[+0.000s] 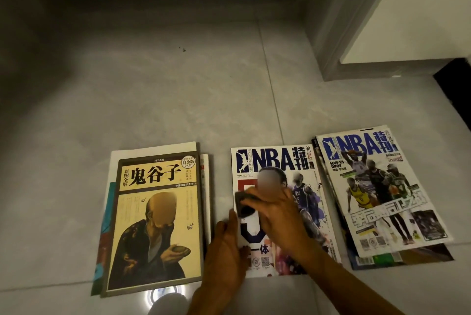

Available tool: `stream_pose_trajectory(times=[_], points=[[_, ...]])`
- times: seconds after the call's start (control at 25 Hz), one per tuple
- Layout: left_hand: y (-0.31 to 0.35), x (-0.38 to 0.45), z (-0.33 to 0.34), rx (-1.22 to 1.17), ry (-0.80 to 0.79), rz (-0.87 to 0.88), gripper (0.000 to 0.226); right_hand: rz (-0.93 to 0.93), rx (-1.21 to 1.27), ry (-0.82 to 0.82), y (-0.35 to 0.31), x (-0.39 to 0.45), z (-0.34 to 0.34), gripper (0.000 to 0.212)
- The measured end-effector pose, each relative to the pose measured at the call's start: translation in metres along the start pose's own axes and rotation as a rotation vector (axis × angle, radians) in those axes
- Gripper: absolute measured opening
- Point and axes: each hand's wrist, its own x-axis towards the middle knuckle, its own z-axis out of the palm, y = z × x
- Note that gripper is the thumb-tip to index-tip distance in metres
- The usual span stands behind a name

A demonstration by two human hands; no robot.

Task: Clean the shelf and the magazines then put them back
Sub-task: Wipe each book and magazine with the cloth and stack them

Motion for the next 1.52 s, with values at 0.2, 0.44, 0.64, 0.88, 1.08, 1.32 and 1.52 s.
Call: stream_pose_trajectory(times=[0.2,0.44,0.64,0.88,1.08,1.32,1.52], points=[[0.003,-0.001,0.000,-0.030,-0.046,0.004,0.081,0.318,0.140,0.029,0.016,0.097,0.012,0.051],[-0.006,0.000,-0.002,0.019,0.004,0.021,0.074,0.152,0.172,-0.028,-0.007,-0.010,0.014,0.055],[-0.003,0.000,0.001,-0.049,0.014,-0.023,0.060,0.066,0.098,-0.007,-0.013,-0.051,0.006,0.058],[-0.004,0.006,0.003,-0.115,0.023,-0.033,0.054,0.387,0.145,-0.010,0.005,0.059,0.007,0.051],[0.002,0.013,-0.007,-0.493,0.095,-0.228,0.028,0.153,0.148,0.003,-0.032,-0.058,0.010,0.057],[0.009,0.013,-0.006,-0.460,0.078,-0.172,0.032,0.065,0.030,-0.039,0.011,-0.091,0.007,0.044],[0.007,0.009,-0.008,-0.463,0.042,-0.172,0.034,0.315,0.105,0.037,-0.024,-0.082,0.017,0.047]])
